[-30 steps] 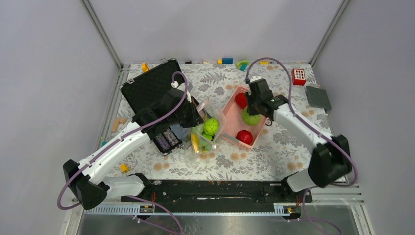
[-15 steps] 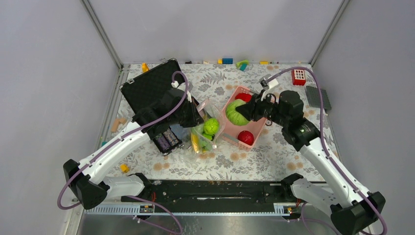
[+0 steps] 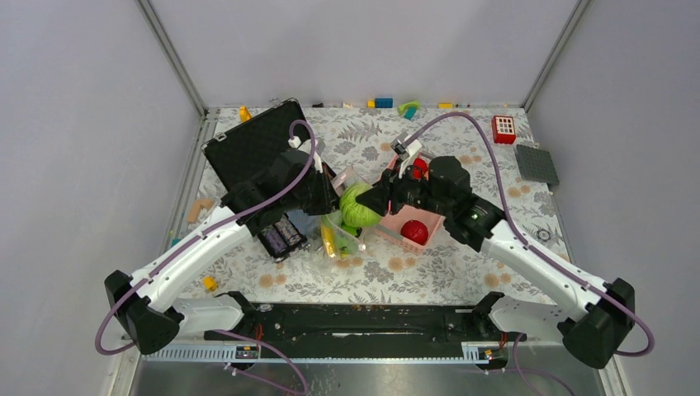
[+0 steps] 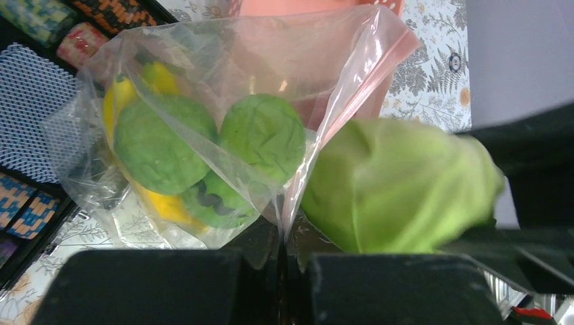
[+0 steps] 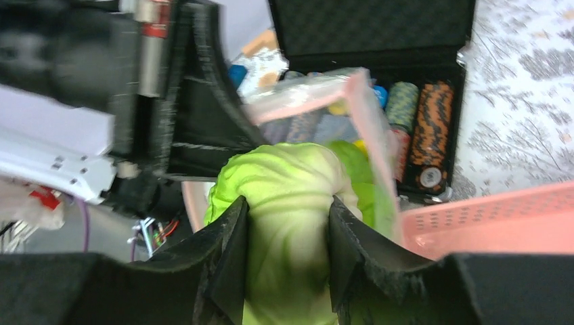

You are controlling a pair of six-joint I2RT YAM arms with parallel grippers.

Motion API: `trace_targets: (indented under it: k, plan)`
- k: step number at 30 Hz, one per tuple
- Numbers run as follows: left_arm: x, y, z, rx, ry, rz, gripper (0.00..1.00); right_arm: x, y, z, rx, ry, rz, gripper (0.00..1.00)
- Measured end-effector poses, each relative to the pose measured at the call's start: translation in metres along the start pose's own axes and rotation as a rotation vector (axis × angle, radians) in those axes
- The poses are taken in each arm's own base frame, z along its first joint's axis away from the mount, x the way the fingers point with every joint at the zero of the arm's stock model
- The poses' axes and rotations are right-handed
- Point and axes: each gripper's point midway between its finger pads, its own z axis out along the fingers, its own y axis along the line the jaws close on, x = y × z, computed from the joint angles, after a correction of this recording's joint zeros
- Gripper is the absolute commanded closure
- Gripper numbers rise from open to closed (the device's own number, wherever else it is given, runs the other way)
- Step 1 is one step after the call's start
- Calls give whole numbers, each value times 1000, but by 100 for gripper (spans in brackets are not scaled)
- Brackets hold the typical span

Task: Place the food in the zip-top bag and seal the zipper
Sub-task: Place the fake vegetable in the zipper food storage bag.

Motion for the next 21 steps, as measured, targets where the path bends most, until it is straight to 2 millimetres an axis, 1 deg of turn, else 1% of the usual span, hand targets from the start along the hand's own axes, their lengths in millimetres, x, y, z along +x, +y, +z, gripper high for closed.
trace_targets:
  k: [2, 4, 7, 10, 13, 14, 15, 16, 18, 21]
  plan:
    - [0, 1, -3, -2, -5, 2, 100, 8, -15, 9, 64, 18, 26, 100]
    - [0, 2, -6, 0, -12, -2, 100, 11, -28, 13, 127, 19, 39, 100]
    - [-2, -1, -12, 17, -25, -1, 100, 13, -41, 16, 207, 22, 54, 100]
    - [-3, -3, -15, 29, -30, 1, 100, 12, -50, 19, 290, 40, 56, 100]
    - [-3, -5, -15, 39, -28, 1, 100, 12, -50, 24, 360, 65, 43, 100]
    - [-2, -6, -15, 42, -26, 1, 100, 13, -49, 25, 391, 80, 34, 97]
    - [-2, -6, -15, 46, -22, 1, 100, 13, -47, 27, 426, 96, 24, 91]
    - [-1, -7, -15, 48, -19, 1, 100, 13, -45, 29, 452, 106, 13, 89]
    - [0, -8, -15, 54, -10, 2, 100, 11, -41, 33, 517, 129, -3, 87]
    - [2, -9, -15, 63, -1, 2, 100, 10, -43, 37, 614, 151, -19, 86]
